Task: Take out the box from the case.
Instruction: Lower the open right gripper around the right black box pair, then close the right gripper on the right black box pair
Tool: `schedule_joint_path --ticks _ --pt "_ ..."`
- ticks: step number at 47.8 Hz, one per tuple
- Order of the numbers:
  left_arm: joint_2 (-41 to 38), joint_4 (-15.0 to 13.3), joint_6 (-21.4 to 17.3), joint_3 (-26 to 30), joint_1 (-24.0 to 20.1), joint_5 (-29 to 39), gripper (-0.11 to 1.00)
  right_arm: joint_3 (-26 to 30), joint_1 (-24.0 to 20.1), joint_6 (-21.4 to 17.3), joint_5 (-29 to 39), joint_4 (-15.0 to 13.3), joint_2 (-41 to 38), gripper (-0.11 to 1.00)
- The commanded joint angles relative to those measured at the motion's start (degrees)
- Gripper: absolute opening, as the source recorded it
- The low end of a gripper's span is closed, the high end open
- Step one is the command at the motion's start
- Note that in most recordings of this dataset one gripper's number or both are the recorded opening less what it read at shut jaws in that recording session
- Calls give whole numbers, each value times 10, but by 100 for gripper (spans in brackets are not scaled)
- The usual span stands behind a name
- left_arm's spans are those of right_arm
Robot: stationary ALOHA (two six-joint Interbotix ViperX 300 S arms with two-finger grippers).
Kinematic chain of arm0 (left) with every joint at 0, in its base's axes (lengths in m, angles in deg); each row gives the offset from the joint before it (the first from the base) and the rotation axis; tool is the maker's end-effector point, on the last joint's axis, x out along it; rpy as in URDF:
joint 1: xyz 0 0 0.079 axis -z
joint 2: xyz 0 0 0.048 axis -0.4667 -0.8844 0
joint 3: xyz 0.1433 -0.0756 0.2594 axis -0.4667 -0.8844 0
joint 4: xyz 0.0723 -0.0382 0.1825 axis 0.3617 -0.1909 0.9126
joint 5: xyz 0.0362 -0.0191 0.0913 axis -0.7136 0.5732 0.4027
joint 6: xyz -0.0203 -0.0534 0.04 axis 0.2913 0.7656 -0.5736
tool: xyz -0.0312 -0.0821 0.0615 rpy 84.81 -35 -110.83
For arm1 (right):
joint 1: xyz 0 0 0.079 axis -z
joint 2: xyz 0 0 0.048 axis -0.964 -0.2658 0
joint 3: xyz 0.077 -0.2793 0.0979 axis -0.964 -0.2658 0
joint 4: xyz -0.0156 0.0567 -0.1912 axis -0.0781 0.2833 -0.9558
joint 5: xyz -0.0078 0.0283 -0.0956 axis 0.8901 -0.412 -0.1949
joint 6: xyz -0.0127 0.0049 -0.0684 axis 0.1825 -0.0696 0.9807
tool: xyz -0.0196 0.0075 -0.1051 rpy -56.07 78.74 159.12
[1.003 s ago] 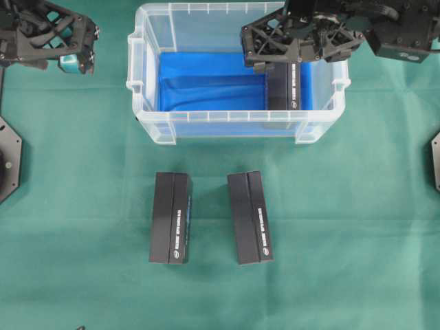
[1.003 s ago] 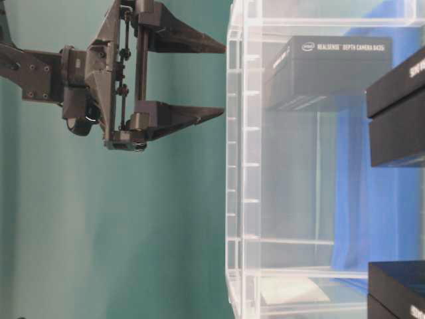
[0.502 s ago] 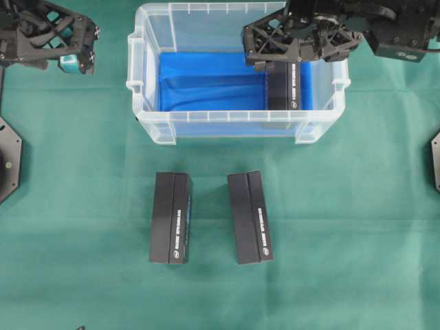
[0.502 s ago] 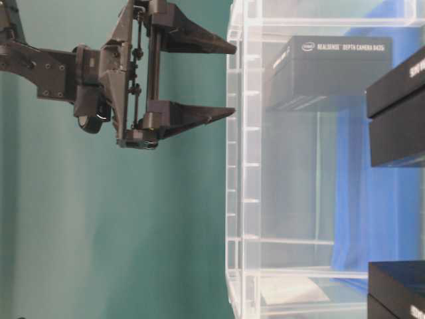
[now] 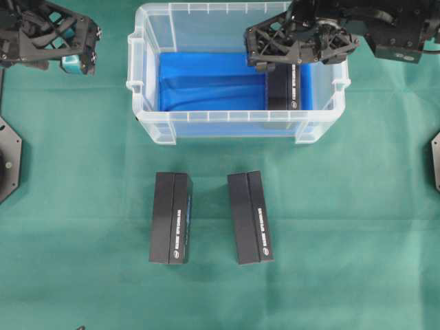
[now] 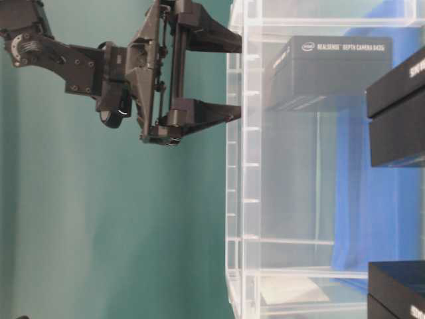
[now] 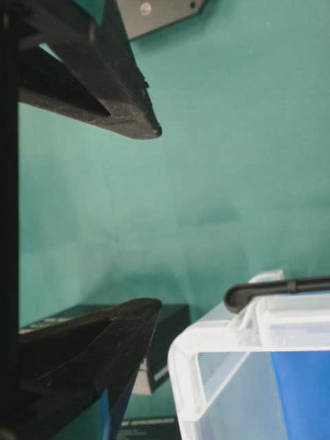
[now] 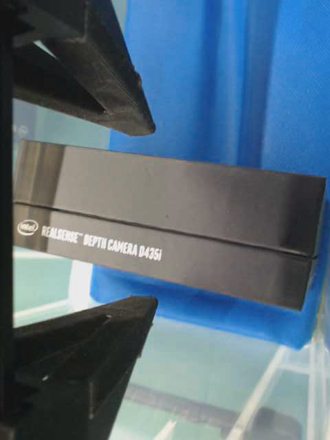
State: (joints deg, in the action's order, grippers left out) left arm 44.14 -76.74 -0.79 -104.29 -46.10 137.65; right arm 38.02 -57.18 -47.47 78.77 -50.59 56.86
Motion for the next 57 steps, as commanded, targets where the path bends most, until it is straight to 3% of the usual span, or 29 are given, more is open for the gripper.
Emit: schedule_joint_path --ticks 1,30,53,57 --pt "4 -1 0 9 1 -1 99 2 2 2 -10 5 3 92" --pt "4 -1 2 9 9 0 99 -14 2 4 -45 19 -33 92" --pt "4 -1 4 8 18 1 99 -14 3 4 -43 18 -40 92" --pt "4 -1 4 8 18 1 99 -14 4 0 -42 12 -40 88"
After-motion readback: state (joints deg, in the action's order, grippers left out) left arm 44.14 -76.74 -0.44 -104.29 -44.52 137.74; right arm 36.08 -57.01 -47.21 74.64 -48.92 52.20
